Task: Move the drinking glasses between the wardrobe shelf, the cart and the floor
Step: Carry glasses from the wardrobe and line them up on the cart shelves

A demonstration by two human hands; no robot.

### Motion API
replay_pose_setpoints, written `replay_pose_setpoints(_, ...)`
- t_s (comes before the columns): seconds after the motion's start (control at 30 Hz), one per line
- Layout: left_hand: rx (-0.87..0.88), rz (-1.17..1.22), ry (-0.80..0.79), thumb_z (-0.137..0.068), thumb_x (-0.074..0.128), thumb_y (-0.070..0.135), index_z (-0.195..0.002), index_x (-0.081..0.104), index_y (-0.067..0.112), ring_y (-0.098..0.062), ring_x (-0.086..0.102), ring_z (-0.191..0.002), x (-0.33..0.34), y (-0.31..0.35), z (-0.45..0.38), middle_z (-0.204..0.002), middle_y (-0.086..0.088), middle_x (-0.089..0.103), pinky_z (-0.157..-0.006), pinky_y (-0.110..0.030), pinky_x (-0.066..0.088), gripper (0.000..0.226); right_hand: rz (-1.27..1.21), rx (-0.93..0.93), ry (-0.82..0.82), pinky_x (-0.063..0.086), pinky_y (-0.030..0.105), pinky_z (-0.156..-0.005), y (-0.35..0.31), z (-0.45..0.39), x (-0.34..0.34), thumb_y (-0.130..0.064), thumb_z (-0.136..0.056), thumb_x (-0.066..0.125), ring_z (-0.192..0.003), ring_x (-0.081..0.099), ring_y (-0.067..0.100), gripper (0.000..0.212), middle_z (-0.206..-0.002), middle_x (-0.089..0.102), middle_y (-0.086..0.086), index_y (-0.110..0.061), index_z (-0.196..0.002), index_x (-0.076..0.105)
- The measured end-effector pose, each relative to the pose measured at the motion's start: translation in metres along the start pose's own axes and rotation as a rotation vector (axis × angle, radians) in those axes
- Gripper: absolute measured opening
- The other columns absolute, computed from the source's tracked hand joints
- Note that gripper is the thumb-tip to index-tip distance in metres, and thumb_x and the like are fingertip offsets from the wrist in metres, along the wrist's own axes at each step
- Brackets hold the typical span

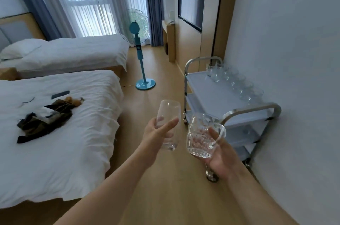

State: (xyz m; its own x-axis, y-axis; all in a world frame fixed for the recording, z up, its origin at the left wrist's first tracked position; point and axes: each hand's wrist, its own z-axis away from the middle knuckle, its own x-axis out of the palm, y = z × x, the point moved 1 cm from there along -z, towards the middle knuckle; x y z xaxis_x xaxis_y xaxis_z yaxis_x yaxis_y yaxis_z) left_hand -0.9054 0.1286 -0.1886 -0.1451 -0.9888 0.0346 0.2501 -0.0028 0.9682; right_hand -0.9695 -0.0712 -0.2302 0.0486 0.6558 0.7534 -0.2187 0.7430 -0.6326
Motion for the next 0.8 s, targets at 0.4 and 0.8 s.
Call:
replay_pose_setpoints(0.4, 0.030, -0.019, -0.302, -0.066, 0.089, 0.053, -0.110, 0.062, 0.029, -0.021, 0.073, -0.078, -0.015, 0.050, -0.156, -0.105, -0.020, 0.072, -0.062, -0.033, 0.061, 0.057, -0.008, -0.238, 0.258, 0.050, 0.055, -0.102, -0.032, -0.103, 0.031, -0.036, -0.098, 0.064, -0.129, 0.056, 0.042, 0.040, -0.140, 0.059, 0.021, -0.013, -0.131, 0.067)
replay_pose_setpoints(0.8, -0.097, 0.003, -0.351, -0.059, 0.091, 0.057, -0.116, 0.061, 0.026, -0.030, 0.076, -0.089, -0.040, 0.039, -0.257, -0.104, -0.011, 0.076, -0.075, -0.046, 0.064, 0.072, 0.026, -0.217, 0.409, 0.054, 0.057, -0.095, -0.024, -0.185, 0.037, -0.033, -0.080, 0.082, -0.121, 0.063, 0.042, 0.052, -0.132, 0.065, 0.021, -0.012, -0.127, 0.070)
